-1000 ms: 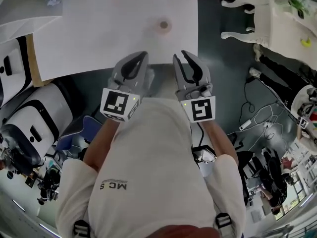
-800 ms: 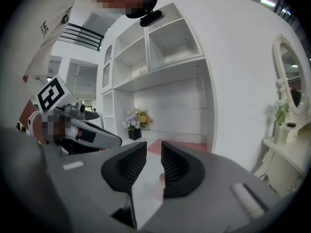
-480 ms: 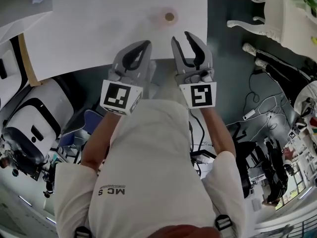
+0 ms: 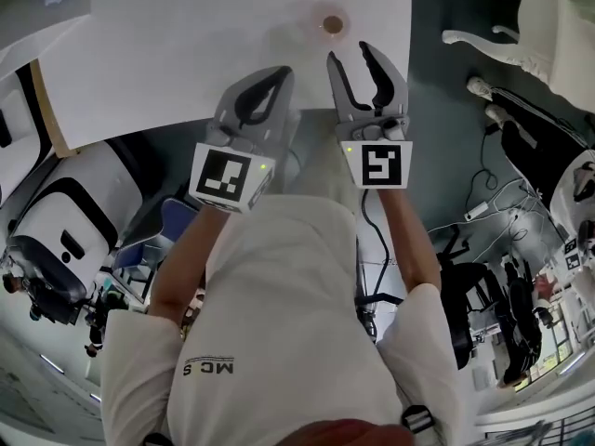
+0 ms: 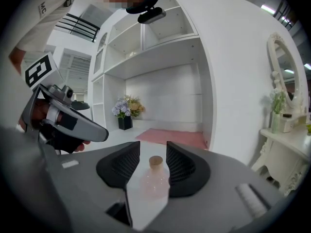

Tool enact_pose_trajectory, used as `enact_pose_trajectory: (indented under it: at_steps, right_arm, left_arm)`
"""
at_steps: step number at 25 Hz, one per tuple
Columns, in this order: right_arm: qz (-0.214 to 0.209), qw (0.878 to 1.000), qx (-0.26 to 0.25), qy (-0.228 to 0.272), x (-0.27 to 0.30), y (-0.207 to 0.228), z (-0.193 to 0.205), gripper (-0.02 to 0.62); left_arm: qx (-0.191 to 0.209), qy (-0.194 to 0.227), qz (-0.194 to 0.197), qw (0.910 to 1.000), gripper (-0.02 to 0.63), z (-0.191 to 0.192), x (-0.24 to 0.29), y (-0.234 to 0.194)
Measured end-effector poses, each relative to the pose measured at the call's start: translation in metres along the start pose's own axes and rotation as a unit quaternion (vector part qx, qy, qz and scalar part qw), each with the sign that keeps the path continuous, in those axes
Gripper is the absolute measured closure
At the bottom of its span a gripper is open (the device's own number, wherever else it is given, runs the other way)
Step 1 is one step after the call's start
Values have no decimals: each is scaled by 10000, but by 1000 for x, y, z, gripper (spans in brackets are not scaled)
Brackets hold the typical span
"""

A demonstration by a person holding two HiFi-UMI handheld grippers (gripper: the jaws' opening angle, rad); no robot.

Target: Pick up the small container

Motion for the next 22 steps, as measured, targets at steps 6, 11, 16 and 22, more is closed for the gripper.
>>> enact_pose_trajectory:
  at_steps: [6,11,16,22]
  right_arm:
    - [-7,10000,-64,-16,13,12,21,422]
    - [6,9997,-25,-237,30,11,43,422]
    - [25,9997,-68,-233,48,16,52,422]
    - [74,9997,-76,-230,55,20,59,422]
  left_arm:
    - [-13,-79,-23,10000,606,15,17,-2]
    - [-81,-96,-27,9999,606,26,23,-14]
    - [-120,-158,10,9998,606,34,27,-20]
    - [-112,-217,49,9997,606,39,30,-22]
Point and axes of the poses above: the fingertips, and each gripper's own axes: x forward along the fingers, y to its right, z out of its underside, the point moved 6 cm from there along -x, backward along the fingers, and after that the axes turned 9 degrees about -z, right-handed, at the moved point
